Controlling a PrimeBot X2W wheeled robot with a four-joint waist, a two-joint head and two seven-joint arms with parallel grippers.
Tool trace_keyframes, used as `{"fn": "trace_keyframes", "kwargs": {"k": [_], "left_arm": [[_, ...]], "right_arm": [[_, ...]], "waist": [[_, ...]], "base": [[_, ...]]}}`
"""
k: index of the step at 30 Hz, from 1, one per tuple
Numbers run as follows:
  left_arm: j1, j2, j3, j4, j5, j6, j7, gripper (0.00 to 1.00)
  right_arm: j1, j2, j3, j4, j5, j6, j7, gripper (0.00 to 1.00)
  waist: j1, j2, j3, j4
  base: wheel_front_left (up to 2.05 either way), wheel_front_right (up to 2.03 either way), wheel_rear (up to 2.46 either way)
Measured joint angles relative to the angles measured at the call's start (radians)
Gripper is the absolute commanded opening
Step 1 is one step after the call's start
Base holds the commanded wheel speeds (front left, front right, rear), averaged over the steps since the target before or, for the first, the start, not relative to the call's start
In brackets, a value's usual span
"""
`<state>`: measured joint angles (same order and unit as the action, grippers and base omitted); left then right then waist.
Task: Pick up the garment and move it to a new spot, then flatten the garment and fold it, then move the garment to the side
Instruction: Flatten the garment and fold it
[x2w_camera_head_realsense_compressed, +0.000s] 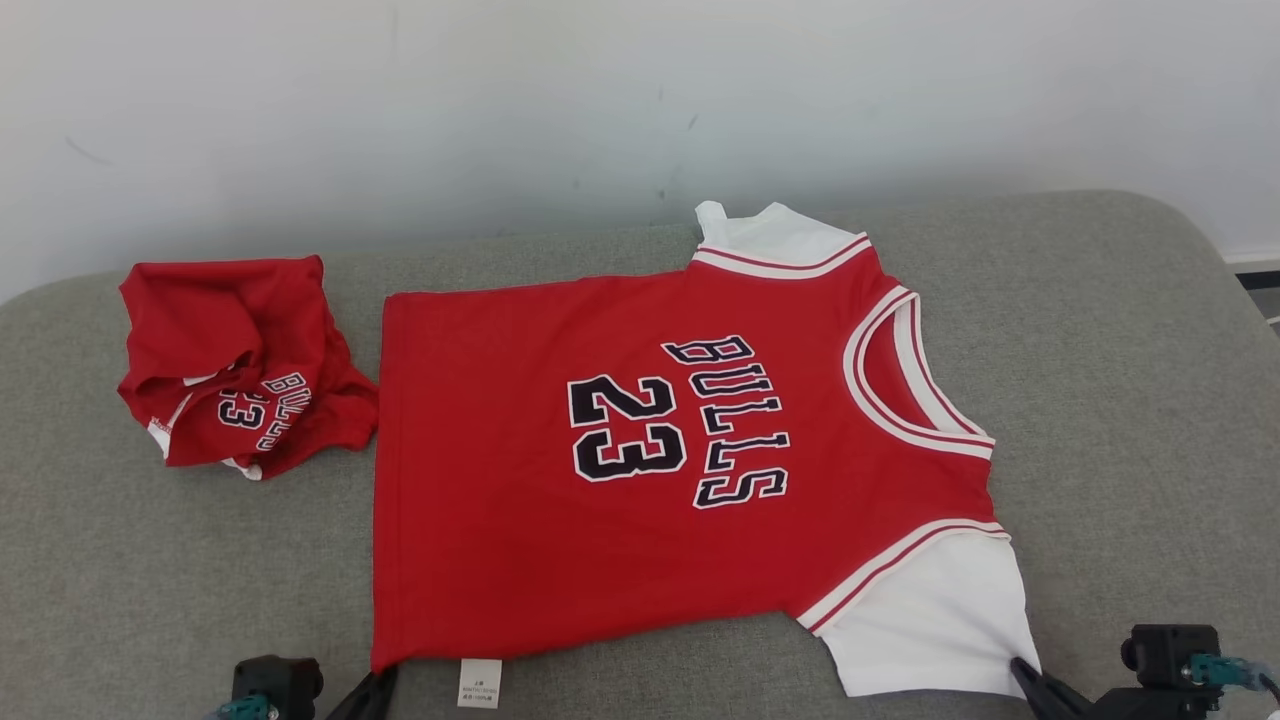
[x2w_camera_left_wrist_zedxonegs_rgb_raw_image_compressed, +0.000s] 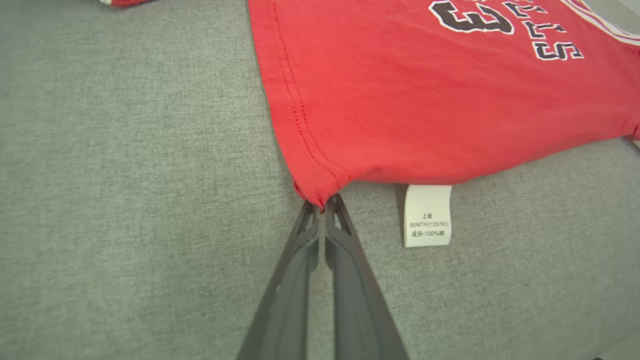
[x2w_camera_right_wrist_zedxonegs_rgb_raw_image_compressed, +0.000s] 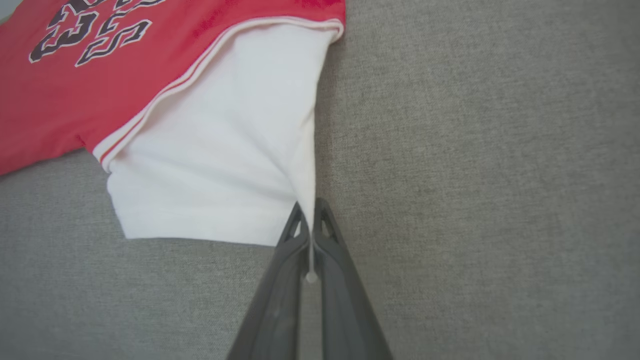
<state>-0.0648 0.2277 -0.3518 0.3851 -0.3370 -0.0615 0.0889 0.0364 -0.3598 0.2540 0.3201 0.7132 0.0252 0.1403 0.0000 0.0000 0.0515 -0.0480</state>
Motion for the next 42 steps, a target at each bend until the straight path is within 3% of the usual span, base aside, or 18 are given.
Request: {"fn": "trace_keyframes", "kwargs": {"k": [20,26,42], "left_arm": [[0.041,0.039,-0.006,-0.148,-0.006,0.000,0.035,0.00],[0.066,0.057,0.008,-0.184,-0.005,0.010,0.052,0.00],[0.081,0.084,0.018,-0.251,-0.010,0.017,0.105,0.00]], "right_arm": [[0.026,-0.030,-0.070,-0.102,0.078,0.012,-0.016,0.00],[0.083,-0.040,-0.062,-0.130,0.097,0.016,0.030,0.00],[0.048,-0.114,-0.095,-0.200,0.107,0.010,0.097,0.00]], "waist": [[0.0000,0.0000,-0.018,-0.002],[0.0000,0.0000,-0.023,-0.007],[0.0000,0.0000,-0.026,-0.012]], "base": [[0.00,0.00,0.00],[0.00,0.00,0.00],[0.00,0.00,0.00]]}}
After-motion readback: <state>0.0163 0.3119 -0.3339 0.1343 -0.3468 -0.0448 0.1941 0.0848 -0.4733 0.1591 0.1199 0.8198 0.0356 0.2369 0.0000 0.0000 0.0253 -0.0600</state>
